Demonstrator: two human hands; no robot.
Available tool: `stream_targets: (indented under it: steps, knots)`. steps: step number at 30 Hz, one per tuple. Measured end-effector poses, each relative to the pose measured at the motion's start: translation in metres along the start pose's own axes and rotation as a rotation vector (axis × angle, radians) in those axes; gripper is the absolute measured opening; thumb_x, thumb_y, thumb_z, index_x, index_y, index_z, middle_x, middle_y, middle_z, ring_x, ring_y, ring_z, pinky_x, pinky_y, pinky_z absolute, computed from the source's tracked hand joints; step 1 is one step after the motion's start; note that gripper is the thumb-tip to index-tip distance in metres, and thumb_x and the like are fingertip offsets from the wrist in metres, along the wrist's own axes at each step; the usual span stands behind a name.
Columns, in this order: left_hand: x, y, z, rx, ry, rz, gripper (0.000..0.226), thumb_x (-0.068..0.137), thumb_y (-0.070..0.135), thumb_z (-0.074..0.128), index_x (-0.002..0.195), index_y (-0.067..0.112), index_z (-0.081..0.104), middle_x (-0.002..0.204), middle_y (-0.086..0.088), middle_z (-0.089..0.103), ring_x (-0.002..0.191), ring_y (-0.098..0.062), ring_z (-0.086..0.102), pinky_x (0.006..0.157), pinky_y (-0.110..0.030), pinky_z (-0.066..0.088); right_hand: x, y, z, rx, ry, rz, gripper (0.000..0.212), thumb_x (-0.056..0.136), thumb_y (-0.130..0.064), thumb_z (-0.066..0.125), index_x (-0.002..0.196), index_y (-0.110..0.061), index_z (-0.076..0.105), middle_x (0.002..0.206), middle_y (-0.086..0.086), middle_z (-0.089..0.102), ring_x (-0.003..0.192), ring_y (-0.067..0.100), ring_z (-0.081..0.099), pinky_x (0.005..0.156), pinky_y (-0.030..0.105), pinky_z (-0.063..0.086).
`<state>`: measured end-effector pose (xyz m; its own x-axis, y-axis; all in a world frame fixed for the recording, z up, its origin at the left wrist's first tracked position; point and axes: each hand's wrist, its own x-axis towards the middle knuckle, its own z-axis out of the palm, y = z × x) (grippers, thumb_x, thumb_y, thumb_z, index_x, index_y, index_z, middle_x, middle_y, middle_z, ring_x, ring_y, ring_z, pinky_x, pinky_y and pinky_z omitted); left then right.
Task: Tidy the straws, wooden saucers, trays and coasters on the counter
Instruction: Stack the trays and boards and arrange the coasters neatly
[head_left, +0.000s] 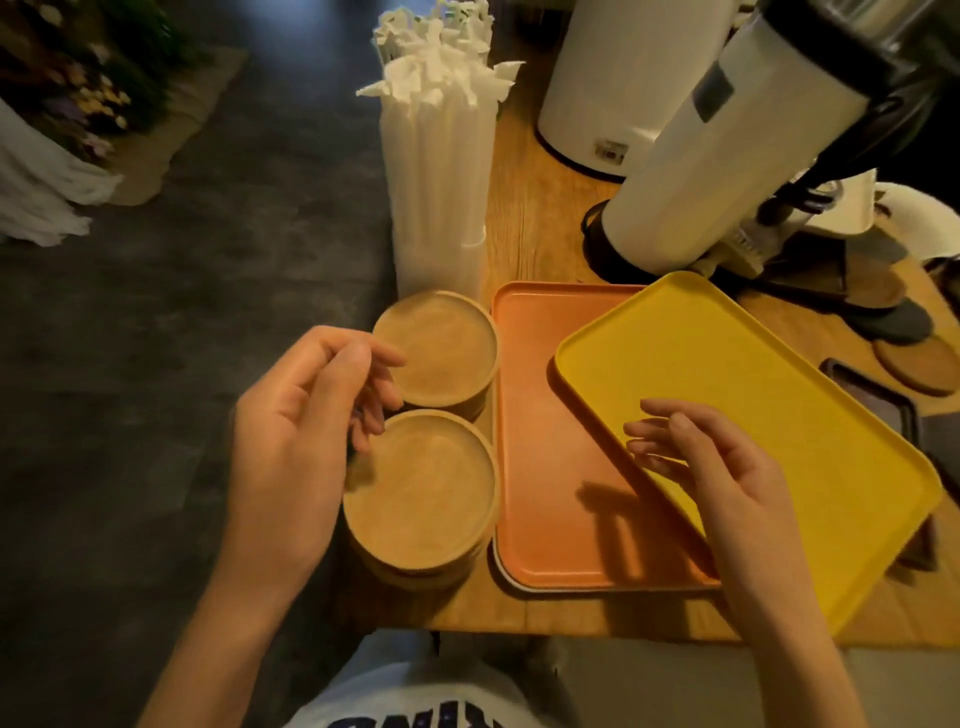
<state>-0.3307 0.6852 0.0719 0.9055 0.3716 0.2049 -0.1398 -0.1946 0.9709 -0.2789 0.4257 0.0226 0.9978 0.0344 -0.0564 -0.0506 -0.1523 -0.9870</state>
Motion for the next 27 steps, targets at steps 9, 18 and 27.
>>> stream_targets:
  steps: [9, 18, 27]
  knots:
    - [-0.074, 0.017, 0.114, -0.040, -0.035, -0.156, 0.025, 0.090, 0.040, 0.048, 0.087, 0.026, 0.069, 0.072, -0.003, 0.065, 0.062, -0.014, 0.057, 0.054, -0.022, 0.046, 0.020, 0.020, -0.111, -0.251, -0.038, -0.096, 0.020, 0.097, -0.036, 0.049, 0.108, -0.035, 0.066, 0.103, -0.017, 0.071, 0.103, 0.000, 0.064, 0.083, 0.021, 0.051]
    - [-0.122, -0.016, 0.203, -0.035, -0.227, -0.584, 0.039, 0.078, 0.060, 0.050, 0.077, 0.026, 0.070, 0.069, -0.005, 0.066, 0.048, -0.015, 0.051, 0.045, -0.021, 0.039, 0.055, 0.049, -0.194, -0.618, 0.026, -0.235, 0.032, 0.101, -0.026, 0.050, 0.132, -0.023, 0.058, 0.130, -0.005, 0.058, 0.125, 0.017, 0.051, 0.103, 0.052, 0.045]
    - [-0.143, -0.027, 0.232, 0.057, -0.420, -0.755, 0.064, 0.073, 0.078, 0.048, 0.077, 0.018, 0.069, 0.075, -0.005, 0.073, 0.046, -0.008, 0.050, 0.048, -0.014, 0.037, 0.067, 0.064, -0.213, -0.624, -0.017, -0.090, 0.037, 0.099, -0.027, 0.054, 0.136, -0.026, 0.054, 0.124, -0.008, 0.058, 0.116, 0.016, 0.055, 0.096, 0.050, 0.050]
